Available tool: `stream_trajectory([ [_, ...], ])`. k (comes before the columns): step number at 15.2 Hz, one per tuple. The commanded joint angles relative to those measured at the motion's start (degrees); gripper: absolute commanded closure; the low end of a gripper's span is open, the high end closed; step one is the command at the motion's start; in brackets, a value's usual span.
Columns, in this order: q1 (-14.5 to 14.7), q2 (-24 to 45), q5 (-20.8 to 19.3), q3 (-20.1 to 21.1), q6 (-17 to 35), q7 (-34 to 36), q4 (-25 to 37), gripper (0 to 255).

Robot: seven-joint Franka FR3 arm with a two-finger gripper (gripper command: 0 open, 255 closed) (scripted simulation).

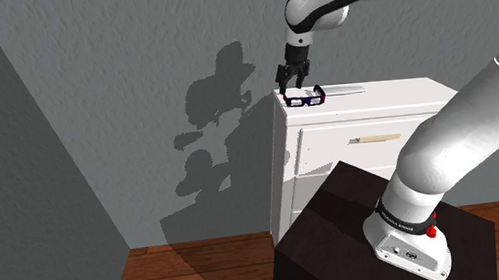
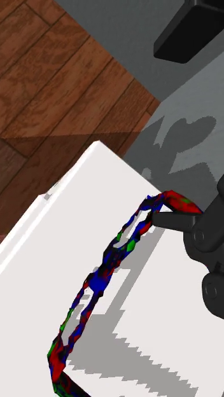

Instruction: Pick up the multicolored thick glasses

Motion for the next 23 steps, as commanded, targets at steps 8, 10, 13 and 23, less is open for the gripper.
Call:
stream_trajectory([
  [8, -0.6, 9.0, 2.3, -2.9, 7.5, -4.8, 2.0, 0],
  [10, -0.6, 9.6, 2.5, -3.0, 9.1, -5.1, 1.0, 0],
  [13, -0.6, 10.1, 2.7, -3.1, 10.3, -5.3, 0.3, 0],
  [23, -0.6, 10.1, 2.7, -3.1, 10.3, -5.3, 0.3, 255],
])
